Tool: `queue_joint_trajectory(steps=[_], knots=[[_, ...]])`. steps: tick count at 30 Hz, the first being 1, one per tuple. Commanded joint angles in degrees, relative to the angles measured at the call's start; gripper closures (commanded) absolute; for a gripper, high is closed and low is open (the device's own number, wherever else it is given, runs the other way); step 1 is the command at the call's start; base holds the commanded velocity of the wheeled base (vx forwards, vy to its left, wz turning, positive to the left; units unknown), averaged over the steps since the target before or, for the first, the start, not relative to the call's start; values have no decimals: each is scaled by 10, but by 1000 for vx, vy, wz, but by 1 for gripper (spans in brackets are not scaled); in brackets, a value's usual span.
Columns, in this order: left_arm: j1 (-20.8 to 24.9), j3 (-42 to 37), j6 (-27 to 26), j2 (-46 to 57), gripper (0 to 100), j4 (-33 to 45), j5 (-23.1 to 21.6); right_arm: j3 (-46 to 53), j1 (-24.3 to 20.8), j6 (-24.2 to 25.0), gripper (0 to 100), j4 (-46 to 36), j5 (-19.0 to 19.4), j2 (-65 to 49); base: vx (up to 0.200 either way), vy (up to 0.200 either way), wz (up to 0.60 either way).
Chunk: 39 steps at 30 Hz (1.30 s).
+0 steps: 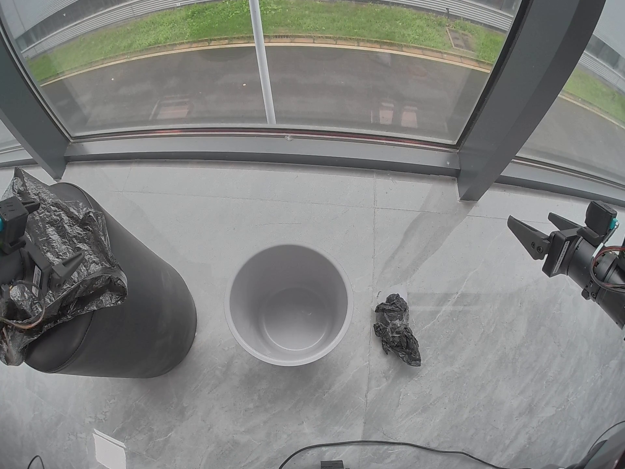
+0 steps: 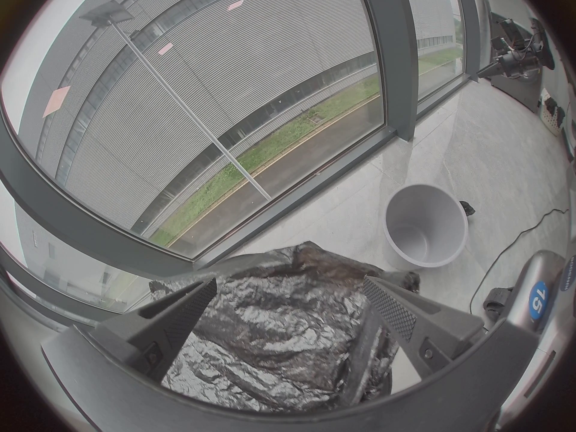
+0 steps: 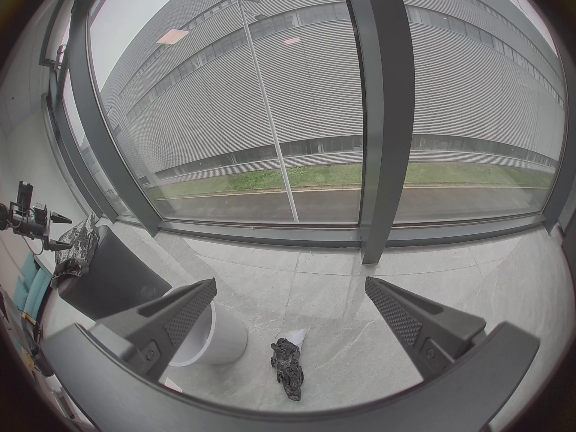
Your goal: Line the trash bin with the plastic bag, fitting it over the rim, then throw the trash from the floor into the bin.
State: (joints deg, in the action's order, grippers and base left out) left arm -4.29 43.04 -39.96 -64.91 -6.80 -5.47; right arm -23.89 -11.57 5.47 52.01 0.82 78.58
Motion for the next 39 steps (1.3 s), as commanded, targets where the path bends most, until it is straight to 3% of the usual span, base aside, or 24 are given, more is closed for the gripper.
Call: queue_joint_trajectory(steps=[1, 13, 21, 39], knots=[[-1, -10, 2, 26, 0, 0, -1, 0, 0, 1, 0, 0, 1, 0, 0, 0, 0], [4, -9, 11, 21, 0, 5, -15, 1, 0, 1, 0, 0, 1, 3, 0, 0, 0], [1, -7, 10, 28, 0, 82, -31, 1, -1, 1, 0, 0, 1, 3, 0, 0, 0], [0, -4, 5, -33, 0, 64, -23, 1, -1, 2, 0, 0, 2, 18, 0, 0, 0]])
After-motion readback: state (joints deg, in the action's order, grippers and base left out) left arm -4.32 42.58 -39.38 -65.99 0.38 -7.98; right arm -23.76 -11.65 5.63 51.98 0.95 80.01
